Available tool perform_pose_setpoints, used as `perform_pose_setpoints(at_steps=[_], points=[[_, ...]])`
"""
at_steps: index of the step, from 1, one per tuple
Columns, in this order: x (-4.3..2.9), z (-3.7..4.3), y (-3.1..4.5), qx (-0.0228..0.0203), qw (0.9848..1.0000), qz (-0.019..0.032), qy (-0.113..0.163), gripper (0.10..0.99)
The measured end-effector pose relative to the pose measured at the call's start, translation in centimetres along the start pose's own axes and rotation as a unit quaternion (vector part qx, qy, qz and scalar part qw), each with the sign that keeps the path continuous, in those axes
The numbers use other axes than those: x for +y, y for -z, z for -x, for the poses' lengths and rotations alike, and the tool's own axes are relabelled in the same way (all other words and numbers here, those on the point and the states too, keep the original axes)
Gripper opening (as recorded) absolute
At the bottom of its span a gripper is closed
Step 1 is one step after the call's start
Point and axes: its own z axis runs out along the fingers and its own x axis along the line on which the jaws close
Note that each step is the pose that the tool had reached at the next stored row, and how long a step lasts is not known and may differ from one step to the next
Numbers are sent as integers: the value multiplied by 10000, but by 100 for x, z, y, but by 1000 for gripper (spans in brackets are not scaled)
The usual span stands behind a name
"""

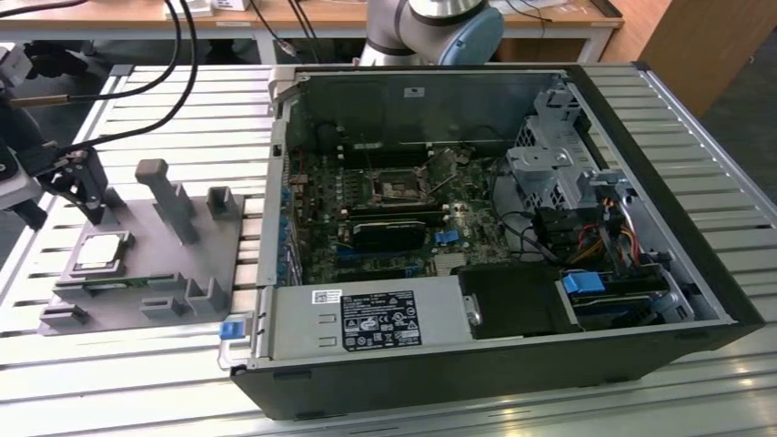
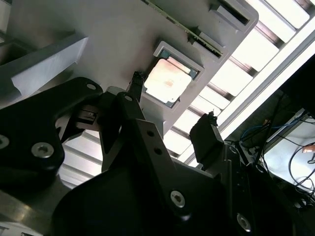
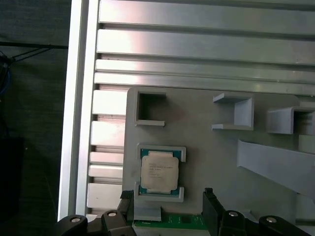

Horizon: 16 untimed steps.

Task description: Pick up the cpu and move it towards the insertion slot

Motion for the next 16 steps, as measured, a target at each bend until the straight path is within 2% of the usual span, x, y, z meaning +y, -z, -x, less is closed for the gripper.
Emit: perform_pose_setpoints(at_steps=[16], points=[[-10,0,-80,0,10000,0,1,663]])
